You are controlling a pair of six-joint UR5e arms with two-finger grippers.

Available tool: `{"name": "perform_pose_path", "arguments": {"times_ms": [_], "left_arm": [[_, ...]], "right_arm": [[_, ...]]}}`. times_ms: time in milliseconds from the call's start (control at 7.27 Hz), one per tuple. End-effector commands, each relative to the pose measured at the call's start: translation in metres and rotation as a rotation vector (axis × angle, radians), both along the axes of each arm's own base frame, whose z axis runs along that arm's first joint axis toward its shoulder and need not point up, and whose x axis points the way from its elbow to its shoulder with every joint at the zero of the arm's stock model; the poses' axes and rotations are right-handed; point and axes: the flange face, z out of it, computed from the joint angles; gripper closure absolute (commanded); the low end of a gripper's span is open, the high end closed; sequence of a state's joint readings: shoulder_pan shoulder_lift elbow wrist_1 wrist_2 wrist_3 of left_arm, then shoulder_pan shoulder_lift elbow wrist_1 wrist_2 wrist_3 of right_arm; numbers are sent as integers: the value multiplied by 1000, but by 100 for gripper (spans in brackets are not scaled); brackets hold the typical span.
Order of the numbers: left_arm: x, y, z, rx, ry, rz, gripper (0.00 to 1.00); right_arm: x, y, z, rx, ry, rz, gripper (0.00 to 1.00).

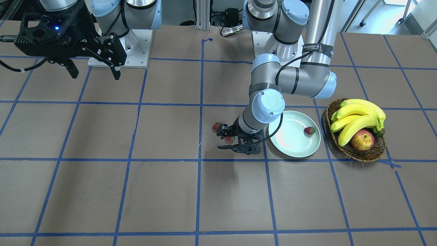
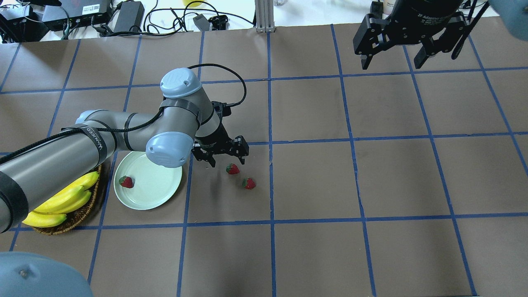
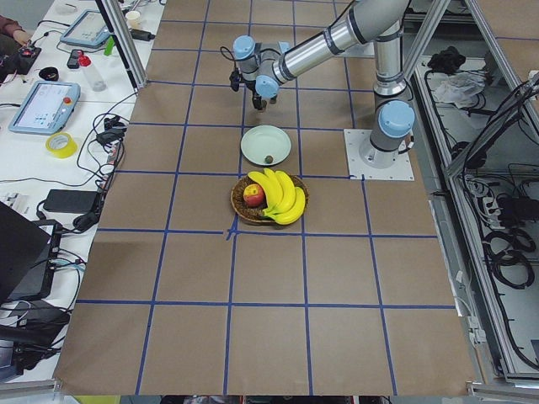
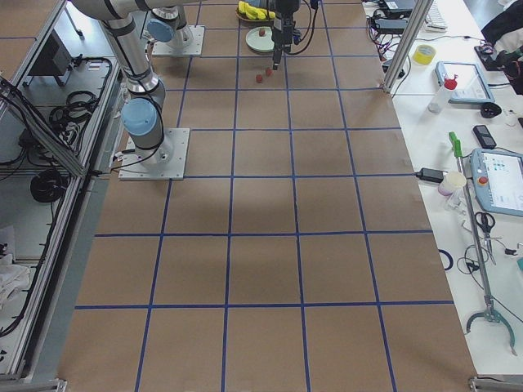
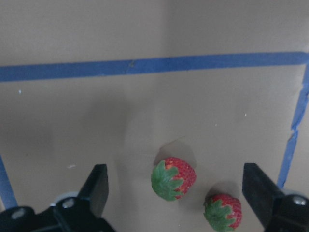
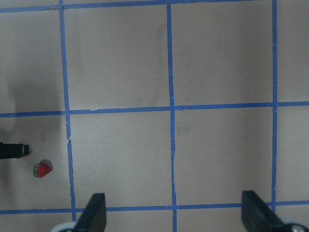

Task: Collect all strawberries into plate
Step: 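Move the left gripper back to the strawberries and grasp another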

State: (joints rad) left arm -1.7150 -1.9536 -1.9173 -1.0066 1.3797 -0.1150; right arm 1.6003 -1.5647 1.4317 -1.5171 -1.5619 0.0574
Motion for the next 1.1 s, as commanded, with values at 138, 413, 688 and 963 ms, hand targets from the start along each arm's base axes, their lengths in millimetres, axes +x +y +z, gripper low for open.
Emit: {"name": "perform_pose_path", "arguments": {"times_ms": [138,413,688,963], "left_arm": [[1,7,-20,42,-4,2,14],[1,7,-19,38,-9,-10,80],[2,15,-20,50,-11,-1,100],[6,2,-6,15,-1,20,100]], "right_arm": [[-1,-1,-1,-2,0,0,0],[-3,-2,1,-7,3,-5,0],[-3,-3,1,-5,0,-4,0],[-4,-2,1,-5,4,-5,0]]}}
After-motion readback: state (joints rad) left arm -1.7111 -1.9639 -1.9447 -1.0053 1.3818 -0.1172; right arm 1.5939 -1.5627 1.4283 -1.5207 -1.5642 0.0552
